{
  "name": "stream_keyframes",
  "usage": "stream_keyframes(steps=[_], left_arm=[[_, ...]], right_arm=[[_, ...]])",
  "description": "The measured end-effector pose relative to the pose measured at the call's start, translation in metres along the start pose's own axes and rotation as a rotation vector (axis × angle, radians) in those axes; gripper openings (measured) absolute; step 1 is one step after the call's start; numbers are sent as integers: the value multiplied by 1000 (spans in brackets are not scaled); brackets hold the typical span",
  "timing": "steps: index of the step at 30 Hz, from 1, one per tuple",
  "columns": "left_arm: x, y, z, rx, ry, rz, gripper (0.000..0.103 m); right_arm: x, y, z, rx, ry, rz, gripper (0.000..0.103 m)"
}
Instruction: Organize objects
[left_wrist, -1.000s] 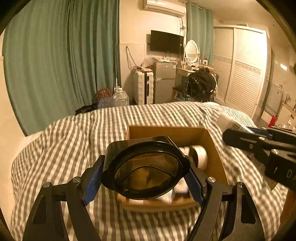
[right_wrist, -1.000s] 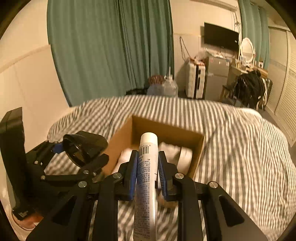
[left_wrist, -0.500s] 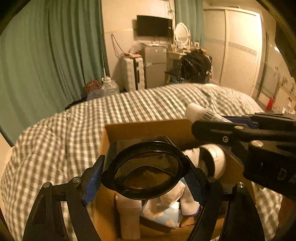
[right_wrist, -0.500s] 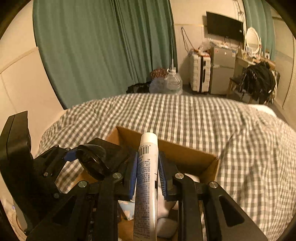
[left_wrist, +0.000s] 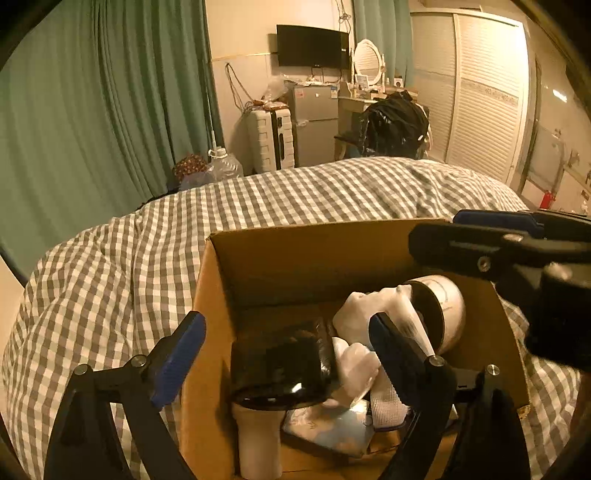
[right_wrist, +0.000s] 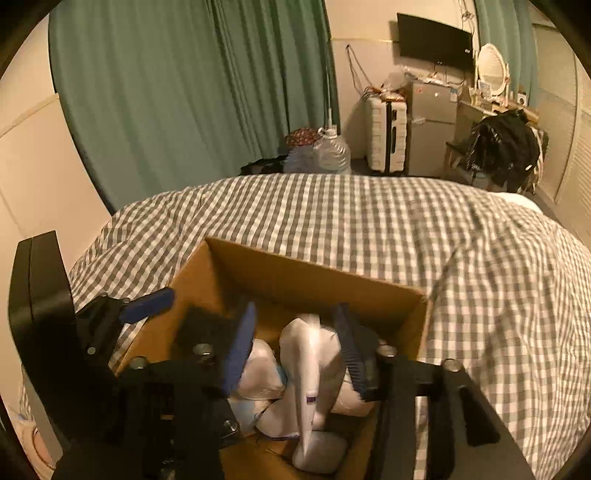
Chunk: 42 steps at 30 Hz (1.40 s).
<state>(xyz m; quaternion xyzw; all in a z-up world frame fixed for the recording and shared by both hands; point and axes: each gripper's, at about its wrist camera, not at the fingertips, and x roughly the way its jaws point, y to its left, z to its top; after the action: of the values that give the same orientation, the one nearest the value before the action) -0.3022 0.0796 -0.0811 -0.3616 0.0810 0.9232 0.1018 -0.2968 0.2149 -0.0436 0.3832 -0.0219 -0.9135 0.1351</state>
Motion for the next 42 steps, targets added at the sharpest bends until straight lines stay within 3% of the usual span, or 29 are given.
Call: stream_keyframes(steps=[9, 14, 21, 24, 30, 35, 42], left_arm=[[-49, 13, 8, -21, -67, 28, 96], [-90, 17, 12, -34, -145, 54, 101], [-147, 19, 16, -33, -227, 85, 102], [-171, 20, 13, -36, -263, 95, 103], [-218, 16, -1, -59, -331, 116, 103], [-247, 13, -27, -82, -386, 143, 103], [-259, 6, -69, -117, -389, 159, 103]], right_arm=[[-43, 2, 10, -4, -89, -46, 60], [-82, 8, 15, -10, -164, -80, 75], [-138, 17, 11, -9, -248, -105, 82], [-163, 21, 4, -7, -297, -128, 90], [-214, 20, -16, 22, -386, -160, 96], [-247, 24, -53, 45, -473, -213, 101], [-247, 38, -97, -11, -480, -234, 101]])
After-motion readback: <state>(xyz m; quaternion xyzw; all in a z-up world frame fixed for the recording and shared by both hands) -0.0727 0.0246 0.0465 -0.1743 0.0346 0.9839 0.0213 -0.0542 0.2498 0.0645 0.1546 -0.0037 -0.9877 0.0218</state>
